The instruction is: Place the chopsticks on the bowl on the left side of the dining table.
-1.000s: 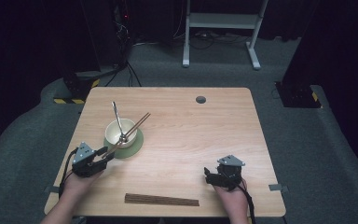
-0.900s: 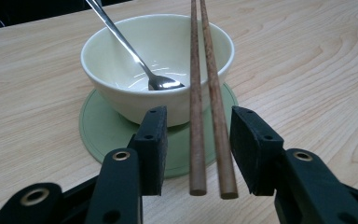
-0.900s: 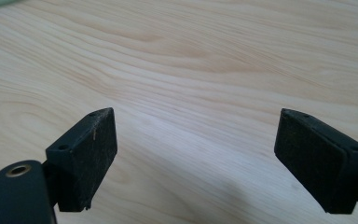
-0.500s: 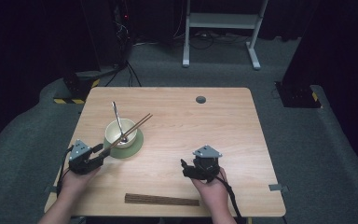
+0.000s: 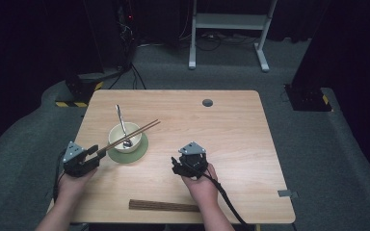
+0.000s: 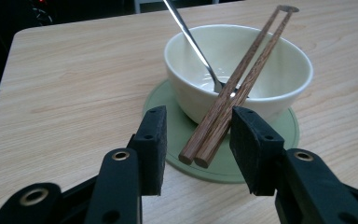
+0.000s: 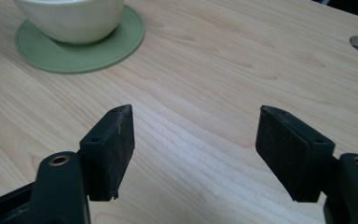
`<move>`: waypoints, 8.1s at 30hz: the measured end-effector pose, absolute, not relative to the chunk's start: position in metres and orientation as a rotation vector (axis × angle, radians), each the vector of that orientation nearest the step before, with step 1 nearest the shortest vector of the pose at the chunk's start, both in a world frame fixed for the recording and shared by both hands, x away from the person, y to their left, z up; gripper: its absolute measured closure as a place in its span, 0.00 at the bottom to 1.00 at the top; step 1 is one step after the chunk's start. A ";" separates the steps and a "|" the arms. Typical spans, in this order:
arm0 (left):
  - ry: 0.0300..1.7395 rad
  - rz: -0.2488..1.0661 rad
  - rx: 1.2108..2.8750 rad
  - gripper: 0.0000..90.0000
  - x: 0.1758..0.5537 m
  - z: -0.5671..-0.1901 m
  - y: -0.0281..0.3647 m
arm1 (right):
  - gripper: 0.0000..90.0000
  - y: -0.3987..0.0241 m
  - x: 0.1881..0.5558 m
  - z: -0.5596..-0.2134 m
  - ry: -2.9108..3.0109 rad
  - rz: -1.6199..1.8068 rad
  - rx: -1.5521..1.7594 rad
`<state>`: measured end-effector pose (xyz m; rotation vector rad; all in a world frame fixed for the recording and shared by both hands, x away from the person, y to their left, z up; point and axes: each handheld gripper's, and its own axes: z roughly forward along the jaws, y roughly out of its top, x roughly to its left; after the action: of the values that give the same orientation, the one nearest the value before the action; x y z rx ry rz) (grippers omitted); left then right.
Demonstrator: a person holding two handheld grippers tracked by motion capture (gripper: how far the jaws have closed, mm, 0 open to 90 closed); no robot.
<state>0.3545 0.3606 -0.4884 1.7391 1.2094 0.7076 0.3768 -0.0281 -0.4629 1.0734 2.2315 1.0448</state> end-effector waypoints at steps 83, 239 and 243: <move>1.377 0.687 1.672 0.67 0.385 -0.492 0.368 | 0.40 0.071 0.486 -0.477 2.277 0.926 0.952; 1.425 0.733 1.627 0.59 0.381 -0.494 0.372 | 0.70 0.034 0.431 -0.476 2.167 1.029 1.038; 1.394 0.726 1.670 0.52 0.371 -0.491 0.365 | 0.61 0.029 0.427 -0.477 2.174 1.045 1.038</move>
<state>0.3708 0.3654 -0.4907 1.6705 1.3940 0.7261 0.4272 0.0288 -0.4766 1.0380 2.1737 1.0447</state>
